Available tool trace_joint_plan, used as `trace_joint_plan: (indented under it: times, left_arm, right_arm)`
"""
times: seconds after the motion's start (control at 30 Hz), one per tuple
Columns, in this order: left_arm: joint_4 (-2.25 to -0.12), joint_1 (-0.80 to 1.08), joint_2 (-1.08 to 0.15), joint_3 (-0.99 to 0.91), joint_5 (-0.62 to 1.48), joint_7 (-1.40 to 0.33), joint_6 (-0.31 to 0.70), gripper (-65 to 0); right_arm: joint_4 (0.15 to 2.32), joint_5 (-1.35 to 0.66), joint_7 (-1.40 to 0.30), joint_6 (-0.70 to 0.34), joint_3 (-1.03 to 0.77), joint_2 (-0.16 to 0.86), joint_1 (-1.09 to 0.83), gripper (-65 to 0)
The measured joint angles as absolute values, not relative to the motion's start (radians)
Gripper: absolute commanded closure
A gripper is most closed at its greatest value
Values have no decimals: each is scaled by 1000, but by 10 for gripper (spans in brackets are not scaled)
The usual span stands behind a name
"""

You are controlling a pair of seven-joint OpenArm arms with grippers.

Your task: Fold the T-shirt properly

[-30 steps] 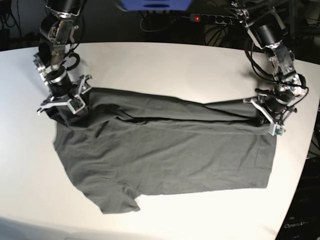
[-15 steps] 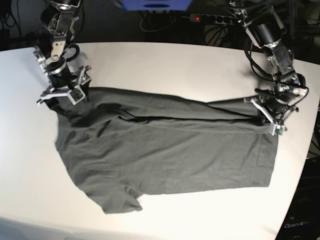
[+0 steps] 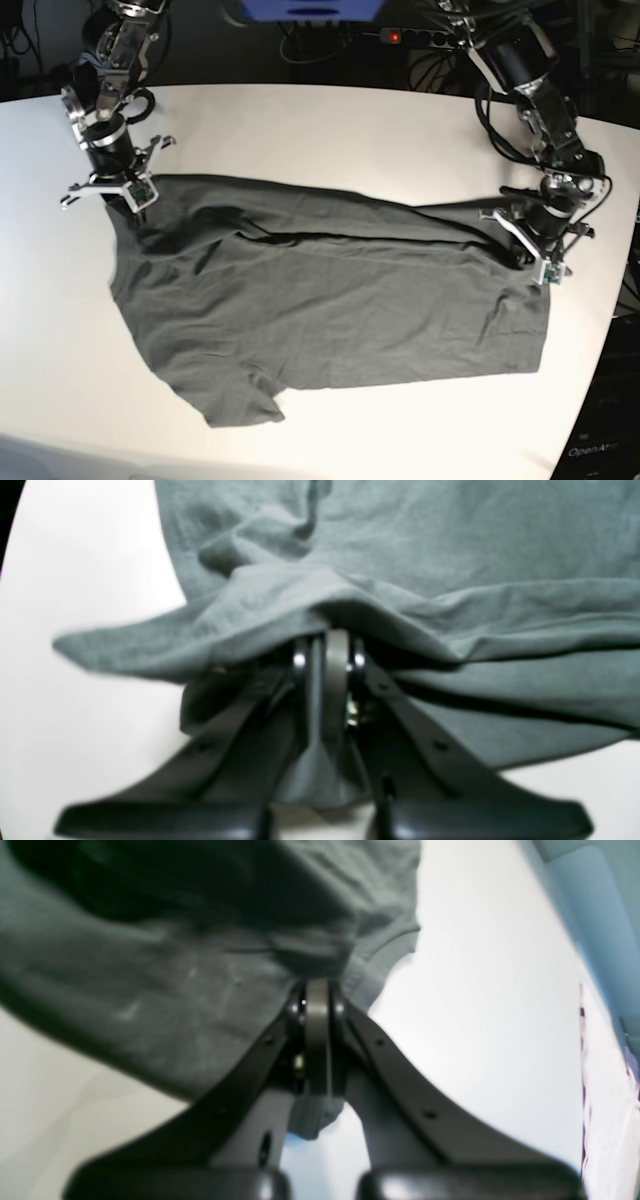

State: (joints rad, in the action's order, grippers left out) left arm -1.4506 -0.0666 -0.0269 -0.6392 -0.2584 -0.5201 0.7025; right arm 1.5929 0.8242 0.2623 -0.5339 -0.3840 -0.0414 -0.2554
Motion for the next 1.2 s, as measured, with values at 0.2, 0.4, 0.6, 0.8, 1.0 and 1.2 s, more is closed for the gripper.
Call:
trace_joint_plan:
  times: [0.2, 0.4, 0.6, 0.8, 1.0, 1.2]
  left_arm:
    - [-1468, -14, -25, -639, -258, -520, 702, -26]
    - [-1480, 30, -57, -638, -251, -509, 704, -26]
    - [-1478, 38, -78, -645, -258, -513, 702, -27]
    - [-1478, 38, -80, -645, -255, -513, 702, -213]
    - [-1479, 37, -75, -645, -255, -513, 703, -228]
    - [-1499, 42, -75, -644, -255, -517, 703, -229]
  right_arm:
    - [1593, 825, 262, -540, -395, -47, -292, -4]
    - [1593, 824, 266, -540, -404, -47, -288, -4]
    - [1593, 824, 268, -539, -411, -50, -294, -7]
    - [1593, 824, 269, -539, -413, -58, -294, -9]
    - [1594, 824, 268, -540, -413, -58, -320, -9]
    - [1594, 824, 271, -539, -413, -58, -317, -9]
